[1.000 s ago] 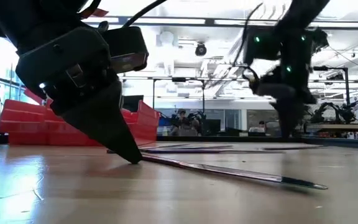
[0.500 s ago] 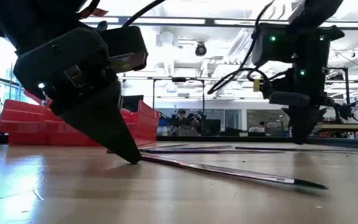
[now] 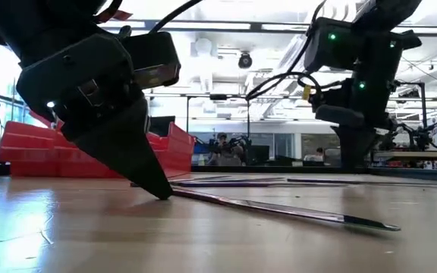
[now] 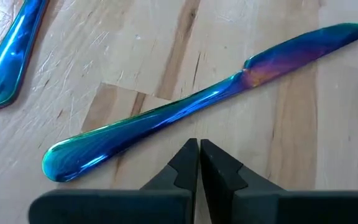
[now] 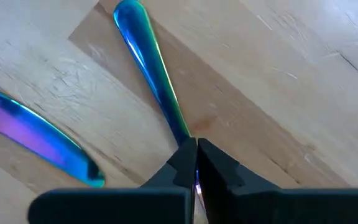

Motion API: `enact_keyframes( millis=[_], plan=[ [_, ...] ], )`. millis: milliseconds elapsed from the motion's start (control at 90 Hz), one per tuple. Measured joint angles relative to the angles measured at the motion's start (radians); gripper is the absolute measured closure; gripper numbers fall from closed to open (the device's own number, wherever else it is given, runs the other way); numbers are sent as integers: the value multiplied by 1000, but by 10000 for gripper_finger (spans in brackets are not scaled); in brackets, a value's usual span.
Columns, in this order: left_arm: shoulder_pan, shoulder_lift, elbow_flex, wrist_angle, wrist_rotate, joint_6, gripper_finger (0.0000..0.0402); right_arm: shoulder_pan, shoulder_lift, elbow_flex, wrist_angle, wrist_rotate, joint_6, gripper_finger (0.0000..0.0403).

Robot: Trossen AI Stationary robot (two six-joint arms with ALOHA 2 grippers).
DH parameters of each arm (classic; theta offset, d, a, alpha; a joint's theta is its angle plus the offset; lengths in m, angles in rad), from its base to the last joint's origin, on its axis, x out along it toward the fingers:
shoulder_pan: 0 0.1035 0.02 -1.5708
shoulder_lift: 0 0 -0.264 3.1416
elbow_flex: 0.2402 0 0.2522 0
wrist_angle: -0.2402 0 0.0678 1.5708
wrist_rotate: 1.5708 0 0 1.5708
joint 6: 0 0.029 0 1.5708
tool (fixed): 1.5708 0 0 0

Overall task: Sort silverware
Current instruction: Move the table knives to the center of the table

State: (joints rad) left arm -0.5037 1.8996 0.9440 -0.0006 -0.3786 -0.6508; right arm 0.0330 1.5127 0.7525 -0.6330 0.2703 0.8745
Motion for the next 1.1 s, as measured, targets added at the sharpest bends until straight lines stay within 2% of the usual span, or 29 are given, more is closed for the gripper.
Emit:
enact_keyframes(
  millis=[544,778,900,1100],
  plan=[
    [0,0,0,-1,1,0,401,1,-2,-80,157,-35,16,403],
    [0,0,0,-1,1,0,401,25,2,-80,303,-95,-33,403],
    [0,0,0,-1,0,0,401,43,41,-80,350,-96,-37,403],
    [0,0,0,-1,-1,0,401,55,146,-76,548,-121,-65,403]
  ],
)
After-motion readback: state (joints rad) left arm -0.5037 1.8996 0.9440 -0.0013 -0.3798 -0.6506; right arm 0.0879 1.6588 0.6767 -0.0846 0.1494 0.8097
